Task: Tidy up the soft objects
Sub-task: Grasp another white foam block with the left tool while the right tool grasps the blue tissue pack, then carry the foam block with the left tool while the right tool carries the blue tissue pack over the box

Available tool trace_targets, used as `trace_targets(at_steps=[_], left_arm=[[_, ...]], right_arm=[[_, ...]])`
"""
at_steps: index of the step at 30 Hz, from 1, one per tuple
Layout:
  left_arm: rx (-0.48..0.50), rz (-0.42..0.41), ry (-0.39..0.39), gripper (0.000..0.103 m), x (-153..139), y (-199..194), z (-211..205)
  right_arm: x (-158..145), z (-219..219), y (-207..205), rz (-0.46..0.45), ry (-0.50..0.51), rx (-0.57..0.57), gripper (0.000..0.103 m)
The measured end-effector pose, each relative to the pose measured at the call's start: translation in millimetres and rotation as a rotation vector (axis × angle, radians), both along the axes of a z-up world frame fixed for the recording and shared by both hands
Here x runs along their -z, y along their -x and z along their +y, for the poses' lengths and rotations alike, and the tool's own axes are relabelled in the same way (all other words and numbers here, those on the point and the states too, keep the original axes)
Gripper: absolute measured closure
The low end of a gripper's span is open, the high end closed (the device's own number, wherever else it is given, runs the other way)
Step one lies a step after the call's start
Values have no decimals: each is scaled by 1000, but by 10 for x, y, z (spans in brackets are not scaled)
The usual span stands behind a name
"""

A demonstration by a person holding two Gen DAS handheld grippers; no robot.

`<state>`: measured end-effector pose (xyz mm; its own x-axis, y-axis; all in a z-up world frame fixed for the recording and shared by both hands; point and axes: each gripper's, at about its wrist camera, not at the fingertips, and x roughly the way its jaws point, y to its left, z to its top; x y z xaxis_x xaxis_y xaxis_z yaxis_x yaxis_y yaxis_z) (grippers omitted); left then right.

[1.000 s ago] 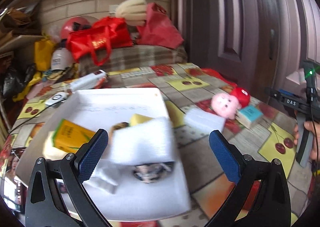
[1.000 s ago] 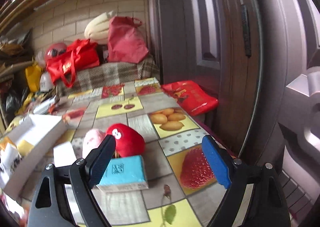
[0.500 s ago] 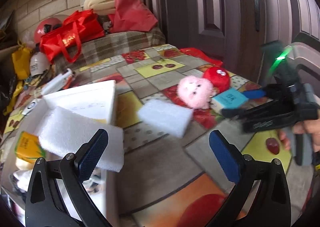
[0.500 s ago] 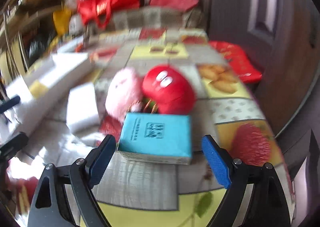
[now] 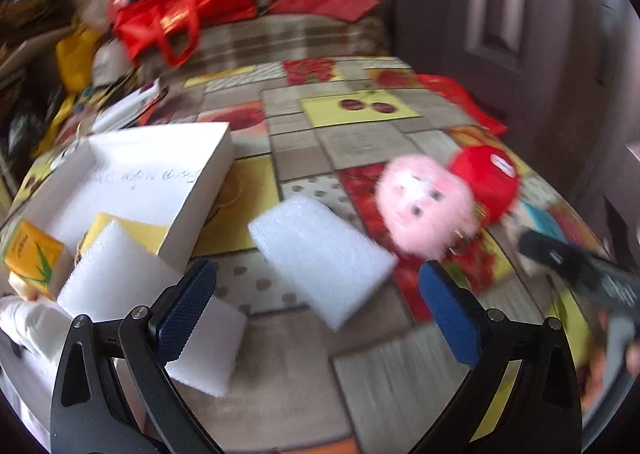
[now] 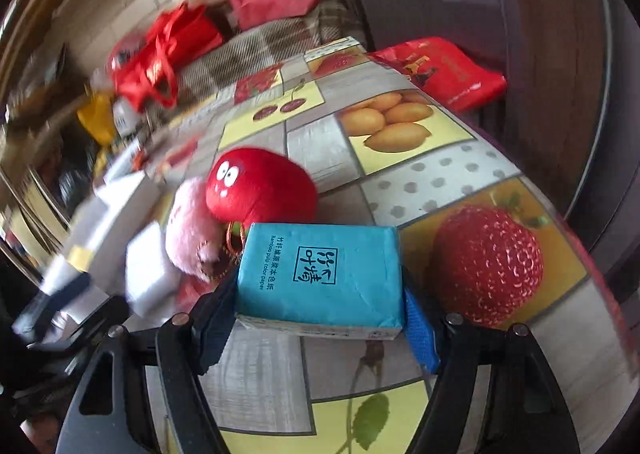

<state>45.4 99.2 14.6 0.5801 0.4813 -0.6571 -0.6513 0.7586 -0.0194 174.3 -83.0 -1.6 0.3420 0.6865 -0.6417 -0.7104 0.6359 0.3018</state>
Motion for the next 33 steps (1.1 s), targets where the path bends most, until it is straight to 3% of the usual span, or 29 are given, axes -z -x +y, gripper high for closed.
trace_targets(at_steps=[8, 12, 14, 16, 17, 25, 28, 33], left_arm=[[-112, 109, -10, 1, 106, -411, 157], [-121, 150, -7, 1, 155, -527, 216], [-75, 171, 11, 2, 203, -562, 207], [-20, 169, 21, 17, 221, -573, 165], [4, 156, 23, 20, 210, -559, 145], [141, 75, 56, 28, 153, -375, 42], [172, 48, 17, 29, 100, -321, -110], [219, -37, -179, 29, -88, -178, -476]], right_arm=[[-4, -85, -41, 54, -72, -4, 29], [8, -125, -84, 80, -107, -8, 29], [6, -133, -90, 85, -115, -8, 29], [6, -135, -96, 87, -118, -9, 29], [6, -136, -95, 87, -118, -9, 29], [-4, -154, -104, 91, -127, -1, 29], [-4, -158, -111, 93, -130, 2, 29], [-13, -188, -113, 87, -138, 17, 29]])
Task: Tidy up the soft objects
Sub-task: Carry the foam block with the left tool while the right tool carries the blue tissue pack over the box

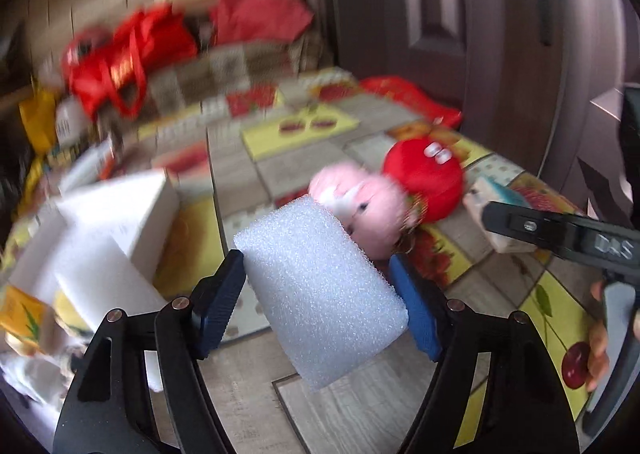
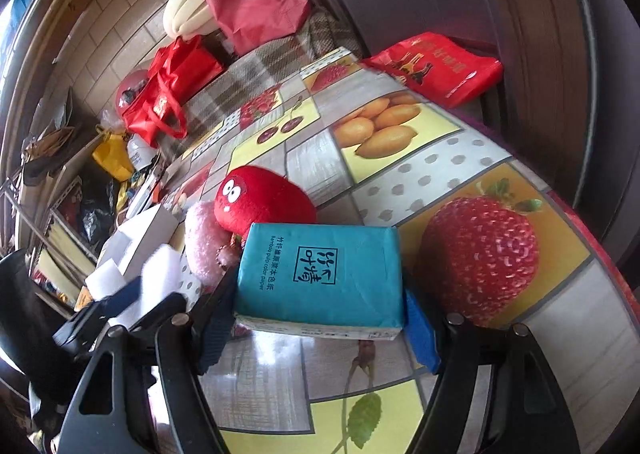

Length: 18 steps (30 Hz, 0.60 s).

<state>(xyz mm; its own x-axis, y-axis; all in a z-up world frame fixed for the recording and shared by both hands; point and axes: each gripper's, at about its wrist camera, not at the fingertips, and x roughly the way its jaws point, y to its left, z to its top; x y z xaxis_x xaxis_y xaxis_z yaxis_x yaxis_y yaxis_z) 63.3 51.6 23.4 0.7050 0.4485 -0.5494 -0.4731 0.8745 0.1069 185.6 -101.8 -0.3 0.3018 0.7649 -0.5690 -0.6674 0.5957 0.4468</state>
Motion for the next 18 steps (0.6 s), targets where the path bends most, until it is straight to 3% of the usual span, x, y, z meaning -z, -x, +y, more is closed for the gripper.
trace_targets(at_steps=[5, 11, 15, 18], left_arm=[[35, -92, -119, 29, -137, 187, -226], [37, -176, -105, 29, -213, 516, -177], [6, -199, -108, 29, -227, 673, -69], [-18, -202, -100, 29, -231, 784, 38]], right_arm=[[-52, -128, 26, -31, -46, 55, 29], [-161, -164, 198, -127, -70, 73, 29], [-272, -146, 422, -241, -71, 89, 29], [-298, -77, 577, -265, -98, 77, 29]])
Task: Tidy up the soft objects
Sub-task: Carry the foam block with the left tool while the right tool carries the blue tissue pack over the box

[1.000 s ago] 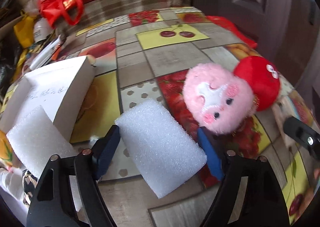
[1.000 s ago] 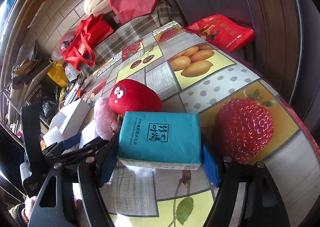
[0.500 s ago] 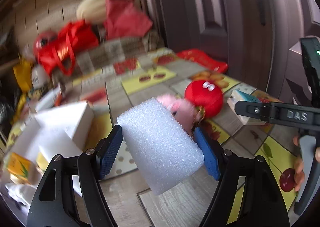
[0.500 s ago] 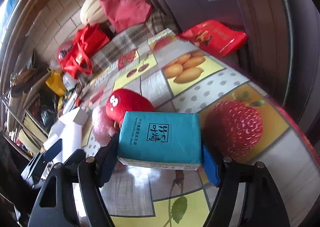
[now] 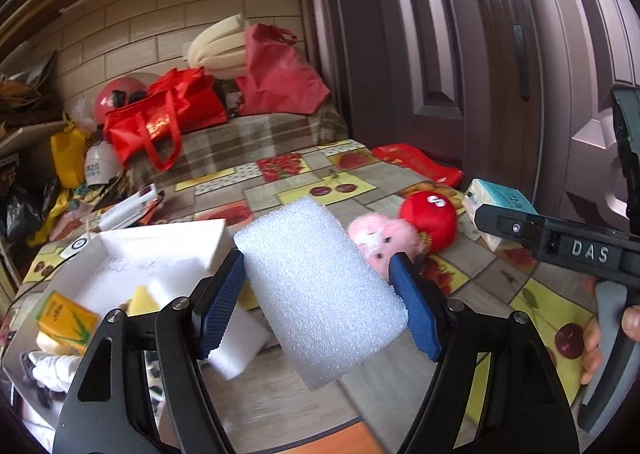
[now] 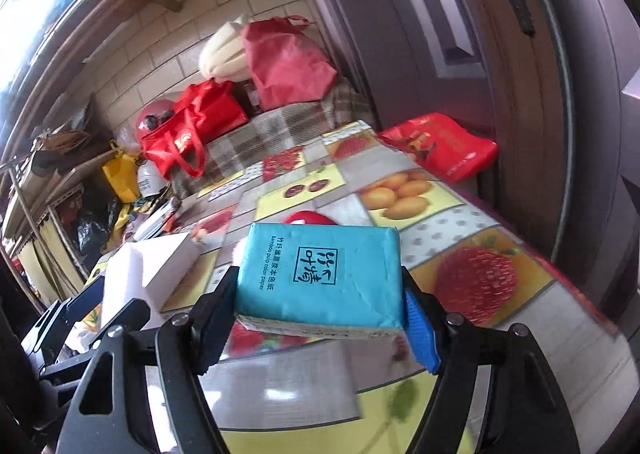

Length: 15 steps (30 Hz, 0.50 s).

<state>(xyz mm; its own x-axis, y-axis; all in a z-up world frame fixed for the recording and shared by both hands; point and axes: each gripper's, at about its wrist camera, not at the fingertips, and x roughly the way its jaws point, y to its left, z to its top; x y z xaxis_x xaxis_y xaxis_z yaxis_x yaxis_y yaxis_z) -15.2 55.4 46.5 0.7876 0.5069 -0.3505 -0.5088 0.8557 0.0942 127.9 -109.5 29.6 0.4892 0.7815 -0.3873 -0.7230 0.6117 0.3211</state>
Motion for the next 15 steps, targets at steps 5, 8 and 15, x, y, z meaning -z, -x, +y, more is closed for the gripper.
trace_targets(at_steps=[5, 8, 15], left_arm=[[-36, -9, 24, 29, 9, 210, 184], [-56, -21, 49, 29, 18, 334, 289], [-92, -32, 49, 28, 31, 567, 429]], right_arm=[[-45, 226, 242, -87, 38, -29, 29], [-67, 336, 361, -132, 57, -38, 29], [-77, 533, 616, -169, 51, -80, 29]])
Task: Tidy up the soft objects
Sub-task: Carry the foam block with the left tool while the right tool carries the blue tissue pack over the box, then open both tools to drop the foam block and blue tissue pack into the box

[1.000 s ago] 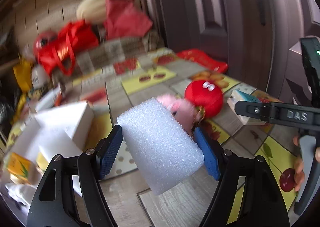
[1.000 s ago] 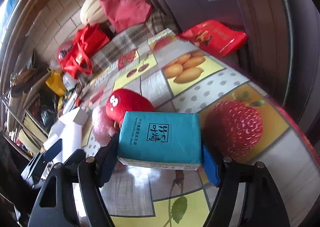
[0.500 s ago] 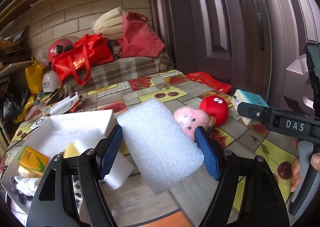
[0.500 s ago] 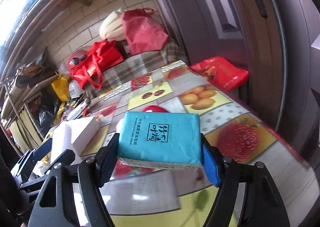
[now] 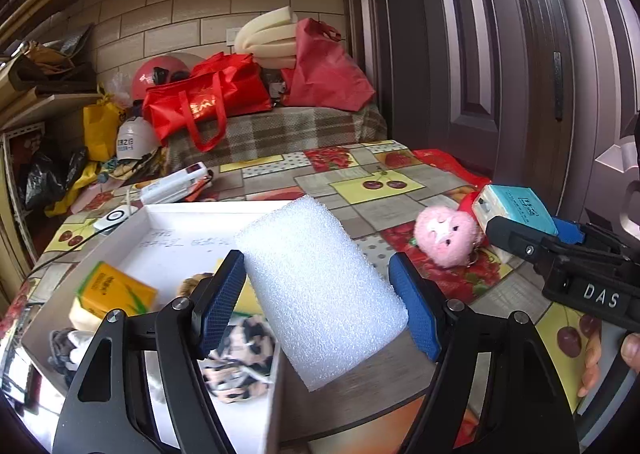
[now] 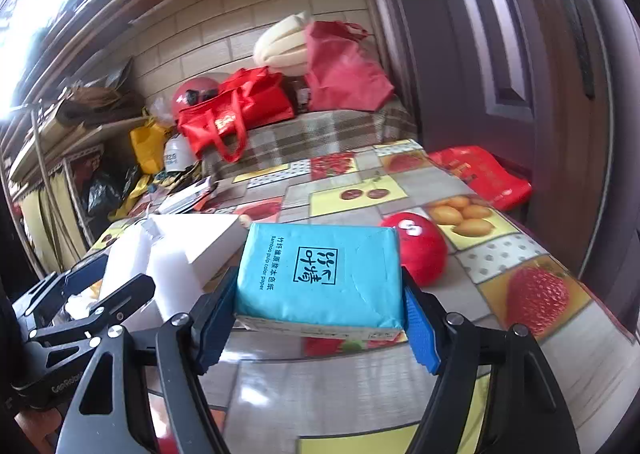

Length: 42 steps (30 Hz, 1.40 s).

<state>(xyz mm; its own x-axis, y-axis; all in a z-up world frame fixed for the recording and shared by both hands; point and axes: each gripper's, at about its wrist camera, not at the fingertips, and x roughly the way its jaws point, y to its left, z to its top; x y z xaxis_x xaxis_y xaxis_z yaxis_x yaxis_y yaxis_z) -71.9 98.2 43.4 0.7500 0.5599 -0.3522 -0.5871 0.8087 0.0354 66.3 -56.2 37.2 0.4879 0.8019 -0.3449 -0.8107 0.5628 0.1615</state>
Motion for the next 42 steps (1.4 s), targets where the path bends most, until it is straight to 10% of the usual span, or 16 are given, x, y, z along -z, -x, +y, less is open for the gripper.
trace_targets(at_steps=[42], left_arm=[[-279, -104, 58, 28, -210, 1078, 1602]], right_arm=[[-35, 1027, 1048, -175, 79, -203, 29]])
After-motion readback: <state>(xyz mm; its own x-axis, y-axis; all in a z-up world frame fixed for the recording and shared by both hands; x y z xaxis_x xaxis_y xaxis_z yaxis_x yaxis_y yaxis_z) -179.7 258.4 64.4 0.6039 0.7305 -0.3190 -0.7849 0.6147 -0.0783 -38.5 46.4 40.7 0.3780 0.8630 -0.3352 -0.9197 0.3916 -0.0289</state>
